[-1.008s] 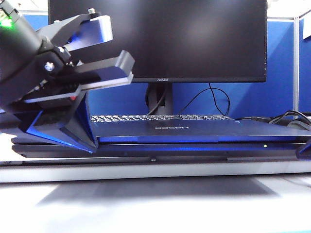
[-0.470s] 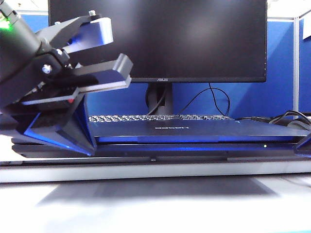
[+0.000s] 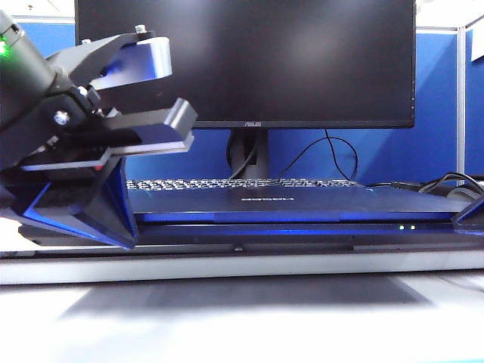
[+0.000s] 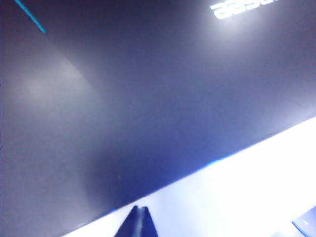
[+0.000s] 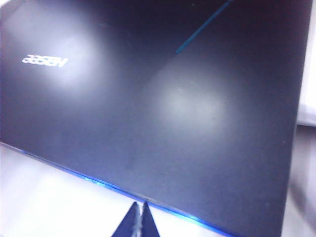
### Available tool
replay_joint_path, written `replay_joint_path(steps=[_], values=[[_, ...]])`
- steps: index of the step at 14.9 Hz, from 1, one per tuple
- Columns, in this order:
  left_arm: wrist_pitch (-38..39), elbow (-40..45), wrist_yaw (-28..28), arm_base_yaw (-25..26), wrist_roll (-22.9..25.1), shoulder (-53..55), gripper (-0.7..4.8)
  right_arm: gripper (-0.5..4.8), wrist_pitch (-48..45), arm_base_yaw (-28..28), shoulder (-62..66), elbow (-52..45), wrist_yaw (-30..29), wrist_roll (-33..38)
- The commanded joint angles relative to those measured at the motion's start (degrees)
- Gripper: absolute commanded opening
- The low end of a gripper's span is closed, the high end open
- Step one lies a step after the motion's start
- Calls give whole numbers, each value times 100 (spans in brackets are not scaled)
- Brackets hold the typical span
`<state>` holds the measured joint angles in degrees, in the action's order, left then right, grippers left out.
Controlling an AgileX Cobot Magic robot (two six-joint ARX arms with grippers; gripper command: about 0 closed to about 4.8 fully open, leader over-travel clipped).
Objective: Open the lid of the black laptop.
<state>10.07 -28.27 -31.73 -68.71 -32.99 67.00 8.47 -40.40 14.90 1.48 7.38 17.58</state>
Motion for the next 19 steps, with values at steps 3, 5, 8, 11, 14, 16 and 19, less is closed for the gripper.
replay_joint_path(steps=[3, 5, 8, 11, 14, 16, 19], values=[[-61, -7, -72, 109, 20, -7, -5, -6, -101, 2, 2, 24, 177, -81], [-81, -7, -33, 286, 22, -7, -5, -6, -122, 2, 2, 24, 177, -94], [-109, -7, 46, 358, 114, -7, -5, -6, -151, 4, 2, 24, 188, -96], [-380, -7, 46, 358, 153, -7, -5, -6, -151, 2, 2, 24, 197, -114], [-402, -7, -24, 358, 214, -7, -5, -6, -291, 2, 2, 24, 219, -125], [-466, -7, -68, 358, 273, -7, -5, -6, -313, 2, 2, 24, 313, -133], [-702, -9, -168, 358, 407, -7, -5, -6, -337, 2, 2, 24, 352, -136]])
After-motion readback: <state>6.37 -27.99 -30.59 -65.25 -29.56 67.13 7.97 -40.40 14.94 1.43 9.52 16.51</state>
